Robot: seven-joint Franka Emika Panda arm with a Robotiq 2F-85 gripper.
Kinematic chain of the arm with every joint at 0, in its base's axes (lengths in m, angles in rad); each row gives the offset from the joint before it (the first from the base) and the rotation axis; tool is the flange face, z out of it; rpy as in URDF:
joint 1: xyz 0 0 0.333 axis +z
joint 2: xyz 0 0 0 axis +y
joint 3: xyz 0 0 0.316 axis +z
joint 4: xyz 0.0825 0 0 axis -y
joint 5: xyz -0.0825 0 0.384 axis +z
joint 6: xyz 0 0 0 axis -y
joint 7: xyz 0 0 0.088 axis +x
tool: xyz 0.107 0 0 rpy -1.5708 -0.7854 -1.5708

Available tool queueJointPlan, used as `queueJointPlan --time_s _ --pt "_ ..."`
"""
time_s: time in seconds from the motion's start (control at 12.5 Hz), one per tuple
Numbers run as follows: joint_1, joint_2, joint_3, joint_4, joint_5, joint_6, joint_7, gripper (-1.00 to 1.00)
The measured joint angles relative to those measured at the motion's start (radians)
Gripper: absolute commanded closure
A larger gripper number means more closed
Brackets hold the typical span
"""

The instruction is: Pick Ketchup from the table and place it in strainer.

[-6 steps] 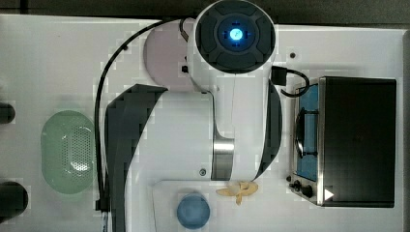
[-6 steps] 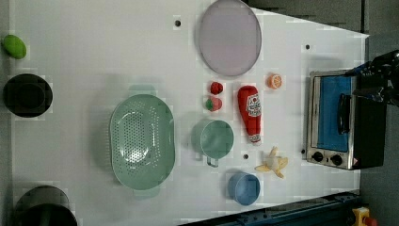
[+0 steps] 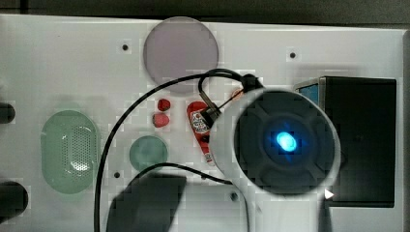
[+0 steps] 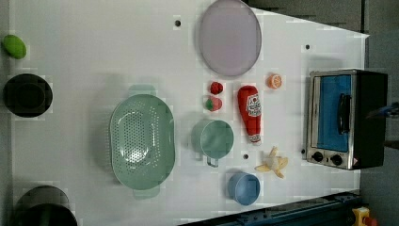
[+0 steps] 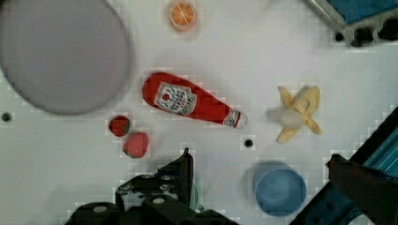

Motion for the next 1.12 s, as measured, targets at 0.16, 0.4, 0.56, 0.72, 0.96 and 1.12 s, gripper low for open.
queueJointPlan --time_s 0.16,0.4,0.56,0.72,0.96,1.12 --pt "-0.028 -0.010 0.007 -0.001 0.004 0.049 -0.044 -1.00" --pt "-0.032 0.038 0.022 -0.054 0.006 0.154 -0.177 -1.00" --pt "-0.030 0.098 0.045 -0.104 0.000 0.211 -0.311 -1.00" --pt "-0.027 0.144 0.068 -0.177 0.003 0.284 -0.465 -1.00" --pt "-0.021 0.177 0.095 -0.310 0.003 0.420 -0.704 -1.00" --pt "-0.020 0.203 0.094 -0.362 0.015 0.512 -0.829 -1.00"
